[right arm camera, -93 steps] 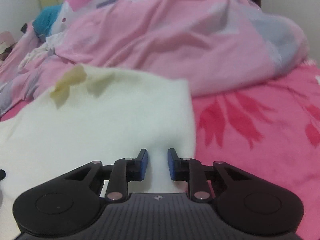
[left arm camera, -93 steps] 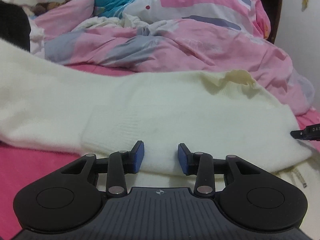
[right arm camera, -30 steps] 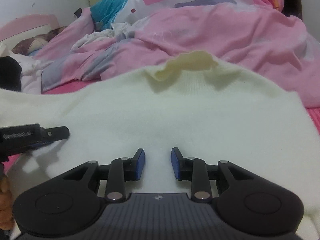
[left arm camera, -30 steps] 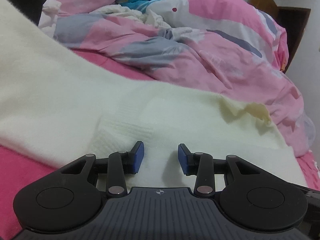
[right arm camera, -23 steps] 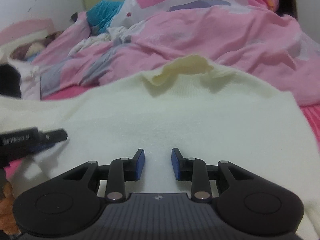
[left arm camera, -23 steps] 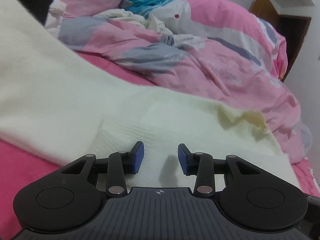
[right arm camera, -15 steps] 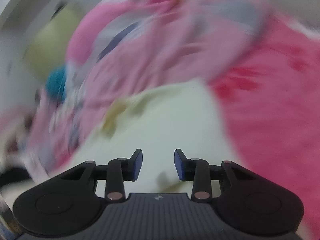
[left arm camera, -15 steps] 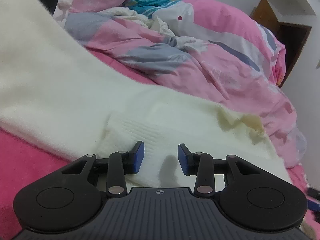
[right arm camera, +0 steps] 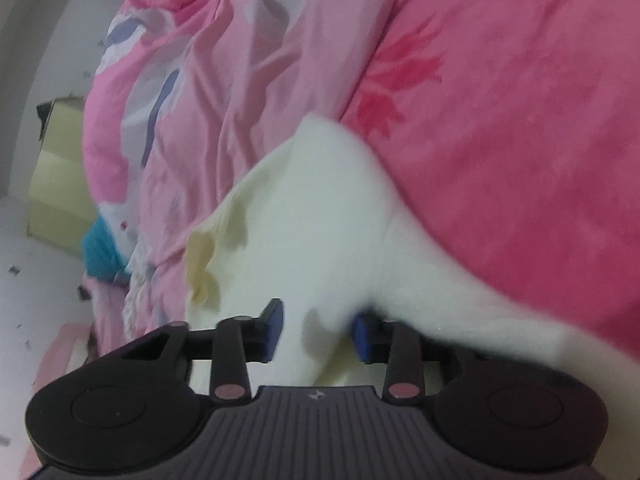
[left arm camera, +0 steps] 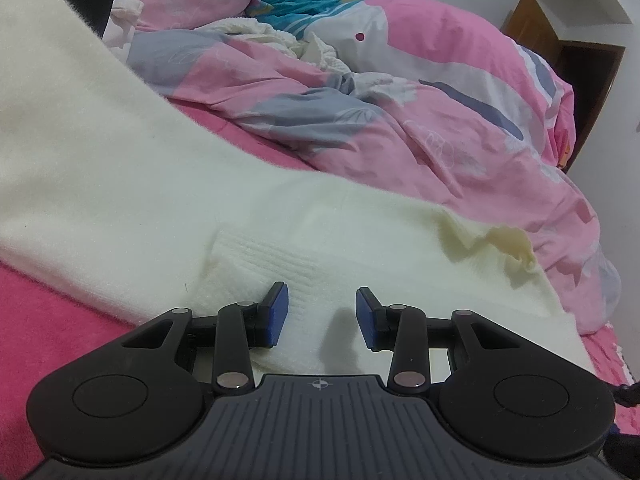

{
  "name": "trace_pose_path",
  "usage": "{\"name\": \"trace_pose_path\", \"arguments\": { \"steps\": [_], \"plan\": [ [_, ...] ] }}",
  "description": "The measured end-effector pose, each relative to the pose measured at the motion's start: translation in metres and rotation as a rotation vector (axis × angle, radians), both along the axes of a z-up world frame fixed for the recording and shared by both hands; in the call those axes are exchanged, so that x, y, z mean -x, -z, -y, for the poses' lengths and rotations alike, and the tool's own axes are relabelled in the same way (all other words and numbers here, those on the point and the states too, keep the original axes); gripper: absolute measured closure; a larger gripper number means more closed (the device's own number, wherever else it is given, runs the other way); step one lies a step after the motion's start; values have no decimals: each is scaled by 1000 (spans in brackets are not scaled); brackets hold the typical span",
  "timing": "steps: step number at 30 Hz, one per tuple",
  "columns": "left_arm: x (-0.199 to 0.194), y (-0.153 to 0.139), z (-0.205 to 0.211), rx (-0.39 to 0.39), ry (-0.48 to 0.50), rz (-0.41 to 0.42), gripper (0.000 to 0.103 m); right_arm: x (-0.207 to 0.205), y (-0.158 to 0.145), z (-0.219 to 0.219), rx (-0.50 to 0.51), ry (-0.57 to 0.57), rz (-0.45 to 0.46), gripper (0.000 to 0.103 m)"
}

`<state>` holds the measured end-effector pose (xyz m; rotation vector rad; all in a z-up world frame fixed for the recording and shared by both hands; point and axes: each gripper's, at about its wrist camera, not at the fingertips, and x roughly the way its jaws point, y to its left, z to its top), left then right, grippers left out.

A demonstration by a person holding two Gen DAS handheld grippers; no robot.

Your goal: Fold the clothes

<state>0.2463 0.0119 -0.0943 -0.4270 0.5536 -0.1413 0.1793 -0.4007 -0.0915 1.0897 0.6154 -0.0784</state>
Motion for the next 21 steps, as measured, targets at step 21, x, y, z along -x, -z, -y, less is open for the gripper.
{"name": "trace_pose_path", "arguments": {
  "steps": [21],
  "plan": [
    [24, -20, 23, -136, 61, 64, 65, 30, -17, 12, 141, -34, -24, 65]
  ]
}}
